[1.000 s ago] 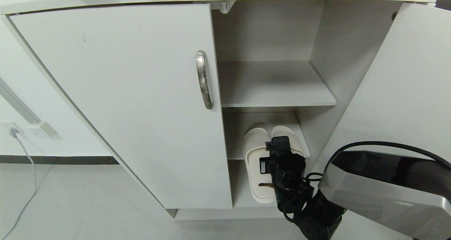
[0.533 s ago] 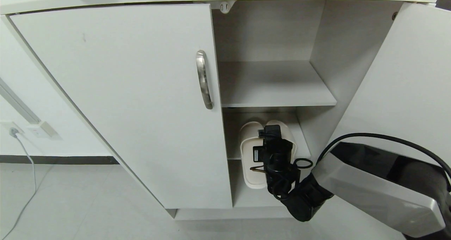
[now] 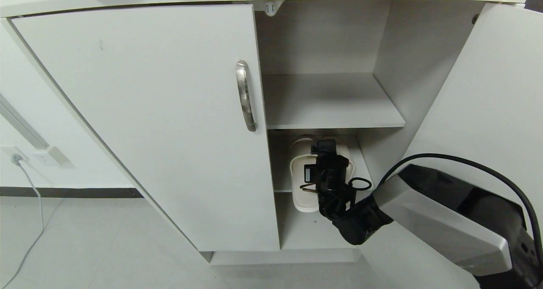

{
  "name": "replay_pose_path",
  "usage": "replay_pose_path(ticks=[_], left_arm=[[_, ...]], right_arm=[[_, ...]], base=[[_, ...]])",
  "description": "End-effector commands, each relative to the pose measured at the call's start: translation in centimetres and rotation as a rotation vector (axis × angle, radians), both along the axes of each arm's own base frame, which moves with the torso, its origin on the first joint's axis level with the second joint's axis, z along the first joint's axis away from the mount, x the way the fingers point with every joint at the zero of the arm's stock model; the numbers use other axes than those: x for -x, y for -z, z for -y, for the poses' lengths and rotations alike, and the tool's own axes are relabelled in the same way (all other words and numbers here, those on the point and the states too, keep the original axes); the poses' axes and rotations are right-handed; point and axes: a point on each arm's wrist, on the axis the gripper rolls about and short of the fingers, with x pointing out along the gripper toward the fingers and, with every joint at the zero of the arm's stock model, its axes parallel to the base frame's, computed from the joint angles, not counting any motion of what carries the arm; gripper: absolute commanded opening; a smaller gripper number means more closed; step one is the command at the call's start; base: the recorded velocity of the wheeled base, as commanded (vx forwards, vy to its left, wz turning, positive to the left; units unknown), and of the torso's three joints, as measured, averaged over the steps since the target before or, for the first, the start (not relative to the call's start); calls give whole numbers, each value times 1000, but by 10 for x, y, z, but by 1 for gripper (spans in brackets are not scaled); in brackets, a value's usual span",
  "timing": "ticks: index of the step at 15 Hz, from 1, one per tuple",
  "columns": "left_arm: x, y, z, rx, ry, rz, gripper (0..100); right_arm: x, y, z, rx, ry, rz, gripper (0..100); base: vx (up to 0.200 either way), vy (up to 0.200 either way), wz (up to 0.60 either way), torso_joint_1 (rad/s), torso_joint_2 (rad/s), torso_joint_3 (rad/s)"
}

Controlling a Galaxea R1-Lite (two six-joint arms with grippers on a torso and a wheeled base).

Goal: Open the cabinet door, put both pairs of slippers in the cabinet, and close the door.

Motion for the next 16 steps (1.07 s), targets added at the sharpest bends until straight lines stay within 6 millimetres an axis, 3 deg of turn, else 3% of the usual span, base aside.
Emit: replay_pose_path(ticks=[1,8,16], left_arm=[[0,0,0,0,-2,-3,0],[0,0,0,0,-2,-3,0],[0,0,0,2,-2,-3,0]], right_arm=[[-7,-6,1,-8,9,10,0],[-22,-17,-2,1,9,-1,0],[-30,-8,0,6,20,-8,0]], base=[[0,0,0,0,0,0],[0,0,0,0,0,0],[0,0,0,0,0,0]])
